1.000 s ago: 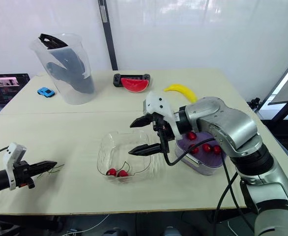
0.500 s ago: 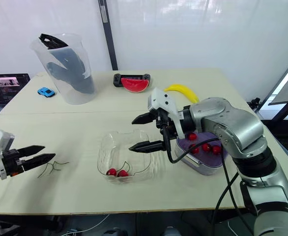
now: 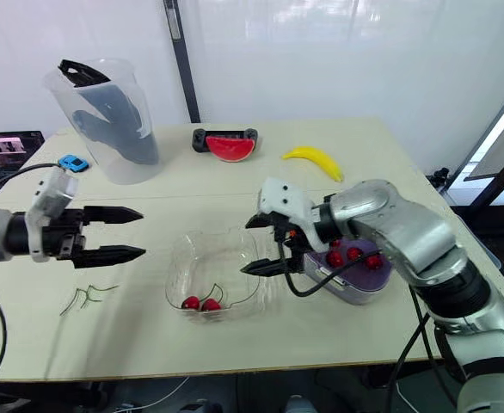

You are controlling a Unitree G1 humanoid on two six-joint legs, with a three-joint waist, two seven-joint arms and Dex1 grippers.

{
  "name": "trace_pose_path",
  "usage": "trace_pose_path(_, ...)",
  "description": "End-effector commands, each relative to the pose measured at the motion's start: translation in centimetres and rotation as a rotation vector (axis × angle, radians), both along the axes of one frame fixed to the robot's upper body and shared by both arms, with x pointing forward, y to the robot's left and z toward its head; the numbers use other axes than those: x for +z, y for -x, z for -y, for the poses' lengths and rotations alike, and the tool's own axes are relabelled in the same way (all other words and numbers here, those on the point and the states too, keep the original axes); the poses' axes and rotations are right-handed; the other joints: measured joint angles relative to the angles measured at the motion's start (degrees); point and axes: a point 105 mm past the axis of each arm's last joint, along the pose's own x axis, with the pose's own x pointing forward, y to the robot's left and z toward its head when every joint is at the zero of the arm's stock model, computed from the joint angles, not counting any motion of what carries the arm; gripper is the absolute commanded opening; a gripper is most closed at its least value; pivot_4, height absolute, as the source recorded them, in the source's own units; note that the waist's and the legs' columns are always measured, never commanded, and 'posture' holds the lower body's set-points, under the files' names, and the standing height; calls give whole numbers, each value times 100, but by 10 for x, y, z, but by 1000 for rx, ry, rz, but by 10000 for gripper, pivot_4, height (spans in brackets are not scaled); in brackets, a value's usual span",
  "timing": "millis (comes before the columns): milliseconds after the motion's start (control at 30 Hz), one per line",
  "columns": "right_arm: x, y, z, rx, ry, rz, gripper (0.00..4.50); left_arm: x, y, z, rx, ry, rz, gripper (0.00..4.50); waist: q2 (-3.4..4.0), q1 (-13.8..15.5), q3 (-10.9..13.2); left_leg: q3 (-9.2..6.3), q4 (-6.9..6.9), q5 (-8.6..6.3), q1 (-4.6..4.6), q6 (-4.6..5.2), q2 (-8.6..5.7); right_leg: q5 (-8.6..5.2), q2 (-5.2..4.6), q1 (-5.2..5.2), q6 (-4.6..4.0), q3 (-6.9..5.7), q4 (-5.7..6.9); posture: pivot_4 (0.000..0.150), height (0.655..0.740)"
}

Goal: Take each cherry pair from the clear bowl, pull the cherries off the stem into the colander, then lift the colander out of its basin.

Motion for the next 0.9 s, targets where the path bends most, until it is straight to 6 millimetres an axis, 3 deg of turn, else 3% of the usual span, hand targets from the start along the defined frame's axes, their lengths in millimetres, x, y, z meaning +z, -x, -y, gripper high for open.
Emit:
trace_pose_path(33,3,-15,-20,-40,22,67,45000,2,5,2,-17,-3,38,44445,0,-35,0,0,1,0,0,0,0,0,0,0,0,0,2,1500,7400)
trace_pose_path(167,-12,-5,-55,39,27,25,45000,-7,5,-1,9,-2,24,44445,0,-21,0,-5,0,0,0,-1,1,0,2,-4,0,0,7,1500,7400)
trace_pose_path(267,-25,-1,-69,68,71,-18,45000,-13,7,-1,22,-3,15,44445,-1,-3,-1,-7,3,0,-2,-1,-2,0,-4,-2,0,-3,6,1500,7400)
trace_pose_path(900,-69,-7,-86,93,236,-101,45000,-19,0,-2,80,-10,33,44445,-2,-18,-1,-9,8,1,-2,-3,-6,0,-3,-2,0,-4,12,1500,7400)
